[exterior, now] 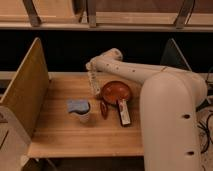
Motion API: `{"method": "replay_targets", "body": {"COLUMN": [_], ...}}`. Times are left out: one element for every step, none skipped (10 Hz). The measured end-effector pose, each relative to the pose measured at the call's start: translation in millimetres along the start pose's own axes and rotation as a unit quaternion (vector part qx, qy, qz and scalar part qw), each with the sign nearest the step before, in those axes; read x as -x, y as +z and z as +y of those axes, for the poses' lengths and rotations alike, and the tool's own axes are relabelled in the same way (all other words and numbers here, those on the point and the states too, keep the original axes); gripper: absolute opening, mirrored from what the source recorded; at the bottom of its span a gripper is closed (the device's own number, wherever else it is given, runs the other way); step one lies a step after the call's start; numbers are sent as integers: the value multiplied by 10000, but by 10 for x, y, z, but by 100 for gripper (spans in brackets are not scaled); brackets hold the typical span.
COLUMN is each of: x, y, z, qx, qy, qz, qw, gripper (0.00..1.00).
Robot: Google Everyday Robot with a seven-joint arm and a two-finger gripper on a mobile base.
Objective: Stand the bottle upright
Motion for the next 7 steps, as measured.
{"method": "replay_targets", "body": {"x": [16,46,63,48,9,-27,-45], "y": [-3,0,6,16,36,54,62], "z": [53,145,249,330,436,513,575], "qx": [104,230,365,482,635,740,819], "qy": [-50,-146,-291,-431,-578,-688,-771], "qz": [-140,-288,-420,-514,-597,-649,-699], "qw": [9998,9992,9980,9966,9945,9928,9912], "gripper": [0,0,0,0,0,0,0]}}
